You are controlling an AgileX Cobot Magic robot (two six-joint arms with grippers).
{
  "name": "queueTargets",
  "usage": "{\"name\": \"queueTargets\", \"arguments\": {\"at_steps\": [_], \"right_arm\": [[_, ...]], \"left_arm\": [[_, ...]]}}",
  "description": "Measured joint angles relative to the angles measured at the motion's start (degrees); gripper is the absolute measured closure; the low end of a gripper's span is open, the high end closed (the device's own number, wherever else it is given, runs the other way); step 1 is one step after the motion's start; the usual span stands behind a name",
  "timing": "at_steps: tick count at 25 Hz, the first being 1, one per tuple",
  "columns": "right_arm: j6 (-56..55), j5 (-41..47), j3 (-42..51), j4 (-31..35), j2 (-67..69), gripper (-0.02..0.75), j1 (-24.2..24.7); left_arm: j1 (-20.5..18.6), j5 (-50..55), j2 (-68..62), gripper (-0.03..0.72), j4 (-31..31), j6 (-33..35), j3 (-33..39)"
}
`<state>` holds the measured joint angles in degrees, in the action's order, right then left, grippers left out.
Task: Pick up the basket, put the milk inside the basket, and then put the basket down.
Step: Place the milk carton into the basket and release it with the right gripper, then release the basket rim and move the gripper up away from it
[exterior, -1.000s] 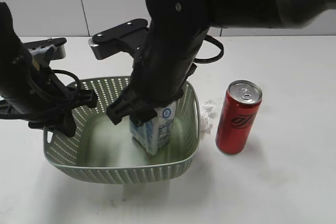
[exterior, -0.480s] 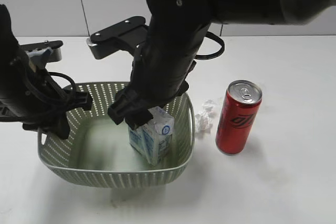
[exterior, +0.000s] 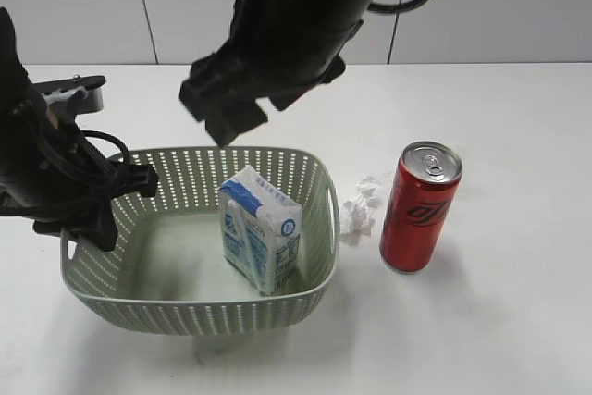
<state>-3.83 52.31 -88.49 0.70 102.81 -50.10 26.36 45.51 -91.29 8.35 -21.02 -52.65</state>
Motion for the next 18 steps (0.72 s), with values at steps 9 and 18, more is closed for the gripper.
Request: {"name": "queueTargets", "arguments": {"at_steps": [9,18], "right_arm": [[2.7,6.1,-3.3,-0.1,-0.8,0.176,16.0],[4.9,8.8,-3.3,-0.7,-0.7,0.176,38.5]], "left_arm": [[0.0,1.1,0.0,0.683,0.3,0.0,0.0],[0.0,1.2,0.0,0.683,1.3,0.0,0.0]]}}
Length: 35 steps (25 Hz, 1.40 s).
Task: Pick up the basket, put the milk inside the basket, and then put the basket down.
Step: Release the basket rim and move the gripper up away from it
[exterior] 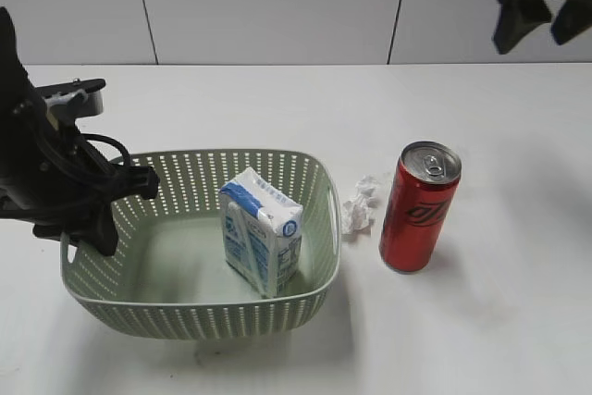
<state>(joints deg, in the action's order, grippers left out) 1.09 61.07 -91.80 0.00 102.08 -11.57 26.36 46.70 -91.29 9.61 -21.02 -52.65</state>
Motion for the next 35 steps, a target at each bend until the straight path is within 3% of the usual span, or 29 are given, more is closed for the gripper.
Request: {"name": "queueTargets", "arguments": {"at_steps": [6,10,15,20,27,35], "right_arm": [[0.6,2.9,0.0,-2.1,0.0,0.158,9.0],[0.6,6.2,0.0,-2.0,0.0,0.105,10.1],[0.7,6.9,3.4,0.6,-2.4,0.094,10.1],[0.8,6.5,15.9,0.0,-11.7,0.095,10.1],[0.8,-2.0,38.6,0.0,-30.7,0.095,10.1],[1.0,-6.3,56.3,0.0,-51.4,0.113,10.1]], "left_arm": [[0.0,0.4,0.0,0.683,0.0,0.0,0.0],[0.0,0.7,0.0,0.683,0.0,0.0,0.0],[0.0,1.7,0.0,0.683,0.1,0.0,0.0],[0.0,2.3,0.0,0.683,0.3,0.0,0.0],[0.0,2.9,0.0,0.683,1.1,0.0,0.0],[0.0,3.0,0.4,0.683,1.5,0.0,0.0]]}}
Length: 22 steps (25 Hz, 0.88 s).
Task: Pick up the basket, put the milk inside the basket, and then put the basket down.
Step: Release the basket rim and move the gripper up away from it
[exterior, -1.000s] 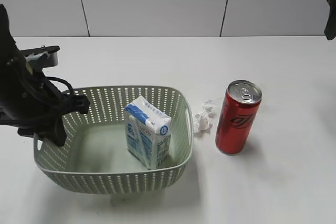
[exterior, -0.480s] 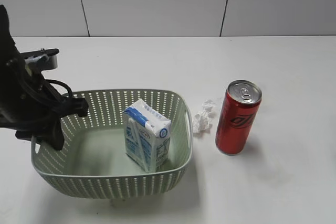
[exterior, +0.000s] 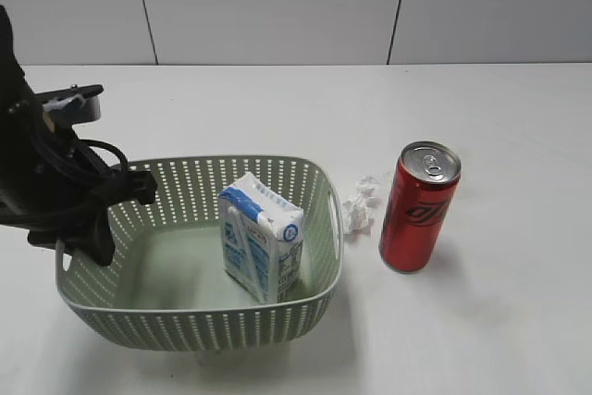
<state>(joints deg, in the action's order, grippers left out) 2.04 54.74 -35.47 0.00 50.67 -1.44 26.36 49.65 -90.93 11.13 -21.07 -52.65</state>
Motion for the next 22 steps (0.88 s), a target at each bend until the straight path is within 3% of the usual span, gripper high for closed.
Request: {"name": "queueTargets", "arguments": {"at_steps": [12,22], "right_arm": [[0.3,-0.8,11.2,0.5,-23.9,0.139,0.0],[0.7,-0.7,11.5,0.7,-36.9,0.145,0.0]], "left_arm": [[0.0,0.0,0.2,0.683,0.3,0.0,0.0],[0.0,-1.1,0.2,0.683,0.4,0.2,0.0]]}}
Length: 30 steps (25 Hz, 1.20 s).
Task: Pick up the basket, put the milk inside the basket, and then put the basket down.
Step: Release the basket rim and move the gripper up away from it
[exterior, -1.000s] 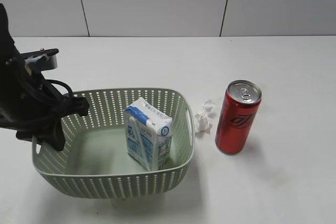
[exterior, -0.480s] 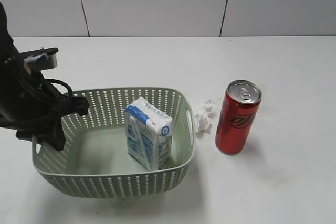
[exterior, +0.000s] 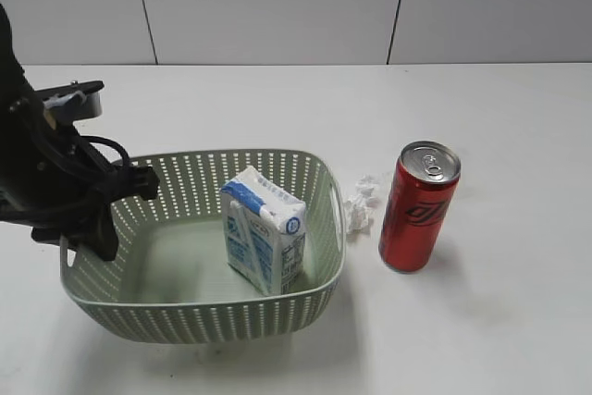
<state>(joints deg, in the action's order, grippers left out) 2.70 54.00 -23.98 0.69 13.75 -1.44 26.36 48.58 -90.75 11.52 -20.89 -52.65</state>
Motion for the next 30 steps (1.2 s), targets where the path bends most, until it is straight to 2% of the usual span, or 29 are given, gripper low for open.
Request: {"name": "queueTargets", "arguments": {"at_steps": [4,8,17,30], "right_arm": [[0.0,0.0,0.0,0.0,-4.9,0.146,0.0],[0.0,0.0,0.0,0.0,-10.9,0.146,0.0],[0.1,0.1,0.1,0.0,-14.0,0.146,0.0],[0.1,0.1,0.1,0.0,-14.0,0.146,0.0]], "left_arm": [[0.0,0.0,0.0,0.683,0.0,0.0,-0.8],[-0.8,1.1,0.0,0.683,-0.1,1.5,-4.5],[-5.2,6.1,-6.4,0.683,-0.3,4.2,-18.9],[-5.7,10.3,-28.5,0.683,-0.5,7.9,-41.6]]}}
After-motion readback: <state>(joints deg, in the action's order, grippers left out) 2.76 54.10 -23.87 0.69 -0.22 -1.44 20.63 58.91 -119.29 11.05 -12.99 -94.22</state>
